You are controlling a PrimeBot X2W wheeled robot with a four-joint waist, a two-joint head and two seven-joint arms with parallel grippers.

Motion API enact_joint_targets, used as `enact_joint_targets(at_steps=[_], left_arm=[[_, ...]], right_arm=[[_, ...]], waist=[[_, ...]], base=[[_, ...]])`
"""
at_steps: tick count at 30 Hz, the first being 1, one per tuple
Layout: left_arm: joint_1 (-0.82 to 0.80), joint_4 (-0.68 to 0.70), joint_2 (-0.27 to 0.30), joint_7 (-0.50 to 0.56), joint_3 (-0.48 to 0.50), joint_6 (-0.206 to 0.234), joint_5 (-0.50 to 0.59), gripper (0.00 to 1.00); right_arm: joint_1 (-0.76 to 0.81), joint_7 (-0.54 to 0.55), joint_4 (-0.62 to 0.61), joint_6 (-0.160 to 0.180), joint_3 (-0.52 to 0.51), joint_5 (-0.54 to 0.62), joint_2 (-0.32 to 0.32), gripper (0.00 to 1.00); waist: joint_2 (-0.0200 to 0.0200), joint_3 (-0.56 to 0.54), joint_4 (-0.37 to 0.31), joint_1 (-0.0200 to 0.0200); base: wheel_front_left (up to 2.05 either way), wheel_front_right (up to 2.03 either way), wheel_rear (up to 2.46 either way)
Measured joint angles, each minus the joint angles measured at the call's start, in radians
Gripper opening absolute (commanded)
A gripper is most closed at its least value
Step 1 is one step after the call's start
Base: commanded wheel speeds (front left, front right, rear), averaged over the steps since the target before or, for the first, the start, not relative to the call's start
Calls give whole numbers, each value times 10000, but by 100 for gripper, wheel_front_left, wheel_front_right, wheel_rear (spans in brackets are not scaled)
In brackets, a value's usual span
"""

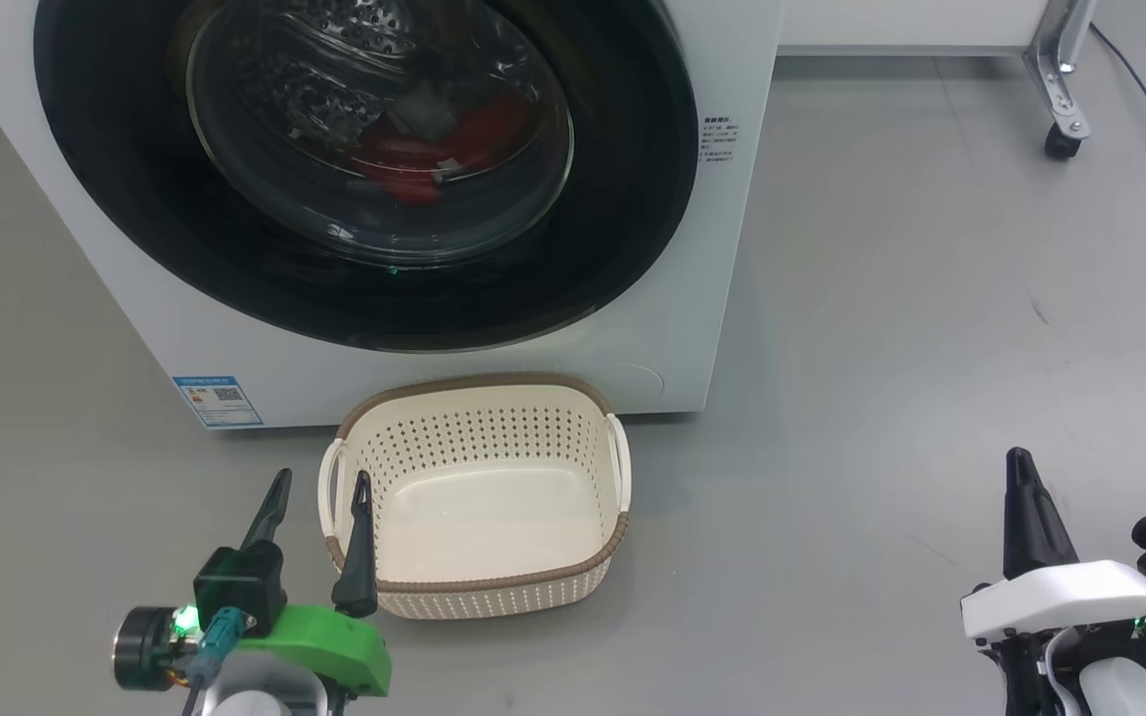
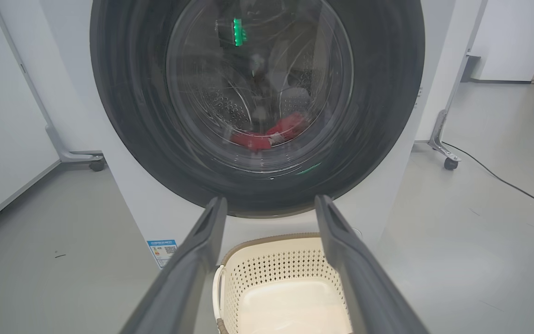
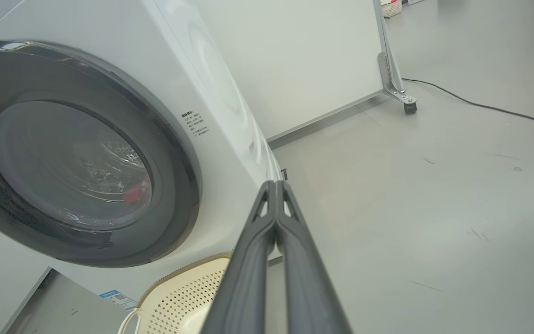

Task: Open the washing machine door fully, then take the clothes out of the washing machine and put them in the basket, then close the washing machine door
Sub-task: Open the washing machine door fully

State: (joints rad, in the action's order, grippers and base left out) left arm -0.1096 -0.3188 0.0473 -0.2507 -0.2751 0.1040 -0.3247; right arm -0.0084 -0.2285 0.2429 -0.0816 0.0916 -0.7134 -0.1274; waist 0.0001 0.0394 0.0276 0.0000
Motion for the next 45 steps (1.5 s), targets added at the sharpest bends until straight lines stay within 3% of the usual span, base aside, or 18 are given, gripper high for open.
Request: enact_joint_targets(at_steps=[8, 20, 30, 45], left_arm=[[-316, 186, -13, 0, -240, 48, 123, 100], [-1023, 773, -29, -2, -686, 50, 176, 100], [-1592, 1317, -52, -13, -1168, 65, 84, 100], [-1833, 1616, -59, -13, -1501, 142, -50, 100]], right_arm=[[-534, 1055, -4, -305, -598, -2627, 533, 0], [-2512, 3250, -38, -311, -1756, -6546, 589, 0], [-4165, 4909, 326, -280, -2188, -7752, -284, 0], [-6253, 6560, 888, 284, -2249, -8868, -940, 0]], waist=[[0, 494, 143, 0], [0, 1487, 520, 0], [0, 2203, 1082, 0], [0, 3051, 1760, 0]], base=[[0, 0, 0], [0, 0, 0], [0, 0, 0], [0, 0, 0]])
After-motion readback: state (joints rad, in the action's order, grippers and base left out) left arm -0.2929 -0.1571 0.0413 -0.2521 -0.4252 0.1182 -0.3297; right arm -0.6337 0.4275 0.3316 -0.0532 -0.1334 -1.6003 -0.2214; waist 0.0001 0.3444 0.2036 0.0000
